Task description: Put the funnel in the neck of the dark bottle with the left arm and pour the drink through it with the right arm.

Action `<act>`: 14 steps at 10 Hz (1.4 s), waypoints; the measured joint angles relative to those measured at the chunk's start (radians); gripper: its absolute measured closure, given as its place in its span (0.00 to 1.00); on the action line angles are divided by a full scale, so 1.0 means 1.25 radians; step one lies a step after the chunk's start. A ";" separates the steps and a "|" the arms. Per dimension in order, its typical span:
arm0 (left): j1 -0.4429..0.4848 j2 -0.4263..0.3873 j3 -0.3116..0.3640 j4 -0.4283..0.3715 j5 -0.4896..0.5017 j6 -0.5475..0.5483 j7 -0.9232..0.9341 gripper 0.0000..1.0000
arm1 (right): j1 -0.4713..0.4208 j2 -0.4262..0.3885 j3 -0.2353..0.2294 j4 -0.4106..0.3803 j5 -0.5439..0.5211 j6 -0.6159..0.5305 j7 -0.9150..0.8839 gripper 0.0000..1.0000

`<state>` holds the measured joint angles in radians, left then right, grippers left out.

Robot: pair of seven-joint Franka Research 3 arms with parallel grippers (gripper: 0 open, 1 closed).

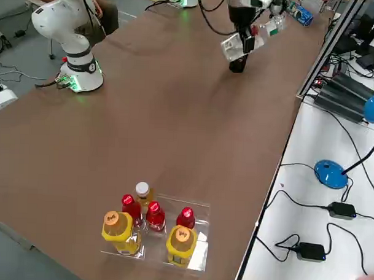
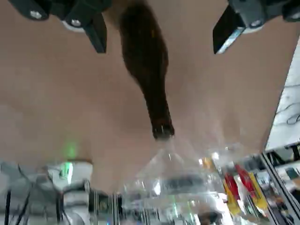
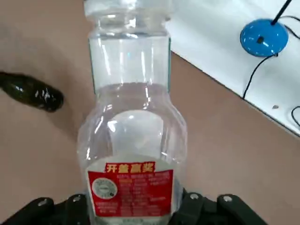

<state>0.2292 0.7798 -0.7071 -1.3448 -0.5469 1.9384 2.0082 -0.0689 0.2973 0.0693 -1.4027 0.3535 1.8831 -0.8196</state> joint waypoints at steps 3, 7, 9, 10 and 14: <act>0.085 -0.095 0.002 -0.003 0.214 -0.029 -0.104 0.00 | 0.009 -0.001 -0.129 -0.118 0.199 0.039 -0.347 0.47; 0.121 -0.178 0.004 0.001 0.306 -0.110 -0.471 0.00 | 0.009 -0.002 -0.253 -0.314 0.441 0.046 -0.832 0.47; 0.124 -0.266 0.004 0.007 0.346 -0.161 -0.665 0.00 | 0.009 0.000 -0.284 -0.419 0.541 0.053 -1.056 0.47; 0.127 -0.307 0.006 0.006 0.361 -0.208 -0.777 0.00 | 0.009 0.001 -0.290 -0.467 0.594 0.053 -1.163 0.47; 0.189 -0.408 0.009 0.003 0.398 -0.368 -1.060 0.00 | 0.007 0.070 -0.299 -0.578 0.737 -0.071 -1.512 0.47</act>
<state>0.4649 0.2693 -0.6959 -1.3406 -0.0492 1.4785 0.6831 -0.0596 0.3849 -0.3050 -2.1249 1.2754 1.7942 -2.7090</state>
